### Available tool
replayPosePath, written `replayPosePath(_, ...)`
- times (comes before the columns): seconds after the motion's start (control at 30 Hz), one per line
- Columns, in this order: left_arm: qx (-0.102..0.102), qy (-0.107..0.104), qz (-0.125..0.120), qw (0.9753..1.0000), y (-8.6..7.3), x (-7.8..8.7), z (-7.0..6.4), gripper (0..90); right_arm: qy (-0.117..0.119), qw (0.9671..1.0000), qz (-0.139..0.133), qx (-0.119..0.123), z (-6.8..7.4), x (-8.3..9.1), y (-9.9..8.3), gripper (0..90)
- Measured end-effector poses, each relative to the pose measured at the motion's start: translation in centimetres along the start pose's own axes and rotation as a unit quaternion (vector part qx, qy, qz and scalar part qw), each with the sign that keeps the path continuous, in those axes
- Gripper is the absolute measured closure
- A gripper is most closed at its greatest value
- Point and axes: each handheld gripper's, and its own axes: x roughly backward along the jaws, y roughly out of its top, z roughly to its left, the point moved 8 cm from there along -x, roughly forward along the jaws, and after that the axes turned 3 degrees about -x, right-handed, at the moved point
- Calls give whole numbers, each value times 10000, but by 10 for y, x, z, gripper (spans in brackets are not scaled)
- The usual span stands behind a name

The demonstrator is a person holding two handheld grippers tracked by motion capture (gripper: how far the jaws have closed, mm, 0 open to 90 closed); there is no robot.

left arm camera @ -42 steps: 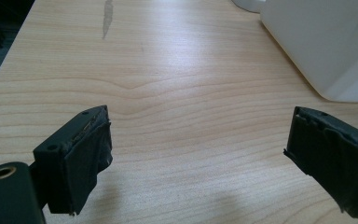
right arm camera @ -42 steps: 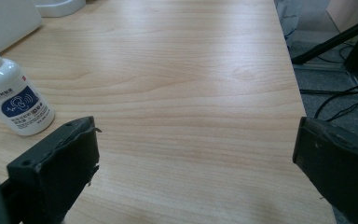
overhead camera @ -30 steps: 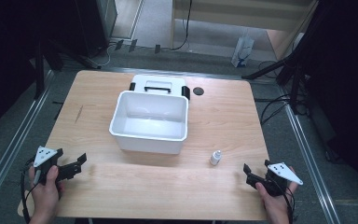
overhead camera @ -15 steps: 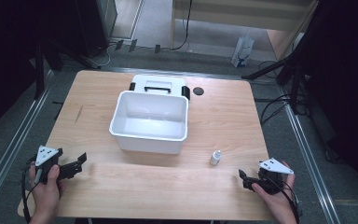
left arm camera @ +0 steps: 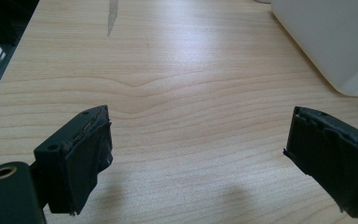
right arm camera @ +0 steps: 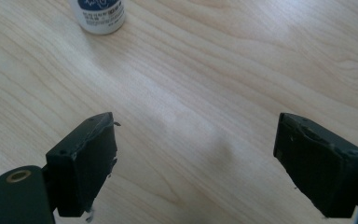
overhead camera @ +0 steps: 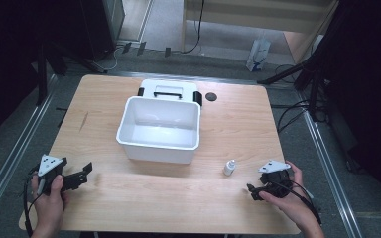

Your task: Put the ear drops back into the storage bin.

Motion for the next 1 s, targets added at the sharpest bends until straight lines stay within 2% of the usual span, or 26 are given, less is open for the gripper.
replayPosePath(0.1, 2, 0, 4, 10000, 0, 0, 0, 77, -29, 9999, 84, 65, -1, 1, 6, 127)
replayPosePath(0.13, -11, -6, 14, 10000, 0, 0, 0, 77, -84, 9996, 213, 185, 0, 3, 11, 127)
replayPosePath(0.2, -14, -8, 29, 10000, 0, -1, -1, 77, -95, 9989, 292, 355, 1, 5, 15, 127)
replayPosePath(0.37, -11, -2, 30, 10000, 0, -1, 0, 77, -33, 9964, 570, 629, 4, 7, 22, 128)
replayPosePath(0.5, -1, 0, 27, 10000, 0, -1, 0, 77, 19, 9929, 858, 818, 5, 5, 26, 129)
replayPosePath(0.63, -2, -14, 38, 10000, 0, -1, 0, 77, 78, 9908, 1000, 906, 6, 6, 31, 130)
replayPosePath(0.8, 14, -17, 75, 10000, -1, -1, 0, 78, 165, 9845, 1363, 1091, 11, 11, 37, 139)
replayPosePath(1.0, 36, 4, 80, 10000, 0, -2, 1, 79, 358, 9813, 1483, 1178, 20, 16, 47, 171)
